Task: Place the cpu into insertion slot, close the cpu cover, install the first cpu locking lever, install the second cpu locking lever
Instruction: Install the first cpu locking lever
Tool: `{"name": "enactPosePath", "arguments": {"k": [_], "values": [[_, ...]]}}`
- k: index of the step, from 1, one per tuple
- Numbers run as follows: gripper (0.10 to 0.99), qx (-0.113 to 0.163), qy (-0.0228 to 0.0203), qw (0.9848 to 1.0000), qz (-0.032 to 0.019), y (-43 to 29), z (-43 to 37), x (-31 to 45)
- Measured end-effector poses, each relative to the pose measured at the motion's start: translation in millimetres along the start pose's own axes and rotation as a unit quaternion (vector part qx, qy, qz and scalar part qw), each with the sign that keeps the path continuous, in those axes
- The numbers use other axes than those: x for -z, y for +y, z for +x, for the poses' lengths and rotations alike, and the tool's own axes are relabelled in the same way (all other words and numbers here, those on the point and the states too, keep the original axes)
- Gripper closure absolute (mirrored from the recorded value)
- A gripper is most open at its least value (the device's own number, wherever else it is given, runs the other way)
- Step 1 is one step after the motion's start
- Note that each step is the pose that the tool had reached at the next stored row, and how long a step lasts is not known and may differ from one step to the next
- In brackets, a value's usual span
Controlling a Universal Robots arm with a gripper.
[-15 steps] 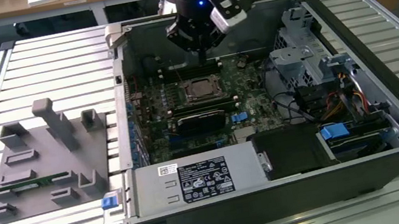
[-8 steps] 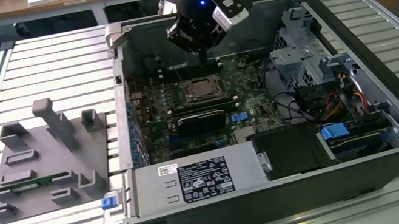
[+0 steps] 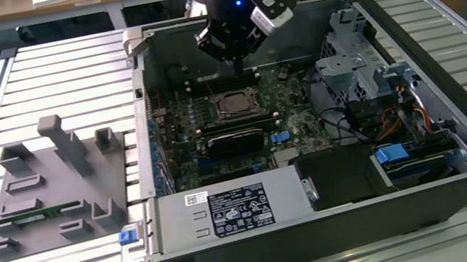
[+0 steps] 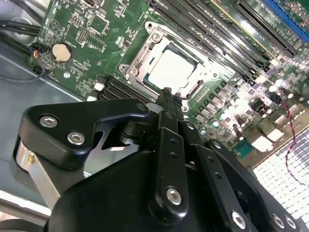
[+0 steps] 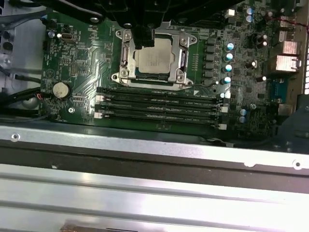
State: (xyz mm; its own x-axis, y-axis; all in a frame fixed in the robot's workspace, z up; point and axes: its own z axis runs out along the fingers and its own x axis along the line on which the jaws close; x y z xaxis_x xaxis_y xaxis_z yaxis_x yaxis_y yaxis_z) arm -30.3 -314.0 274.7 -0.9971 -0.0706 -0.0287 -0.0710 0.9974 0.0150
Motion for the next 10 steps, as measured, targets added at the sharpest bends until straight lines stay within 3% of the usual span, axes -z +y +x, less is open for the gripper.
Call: {"name": "enactPosePath", "arguments": {"k": [3,6,7,10], "values": [[0.980,0.002,-0.0051,1.0000,-0.0041,0.3,5.6,-0.6],[0.980,0.001,-0.0068,0.9996,-0.0259,0.6,9.2,-0.8],[0.980,0.001,-0.0070,0.9996,-0.0282,0.7,10.1,-1.3],[0.980,0.000,-0.0070,0.9996,-0.0282,1.1,15.9,-3.0]]}}
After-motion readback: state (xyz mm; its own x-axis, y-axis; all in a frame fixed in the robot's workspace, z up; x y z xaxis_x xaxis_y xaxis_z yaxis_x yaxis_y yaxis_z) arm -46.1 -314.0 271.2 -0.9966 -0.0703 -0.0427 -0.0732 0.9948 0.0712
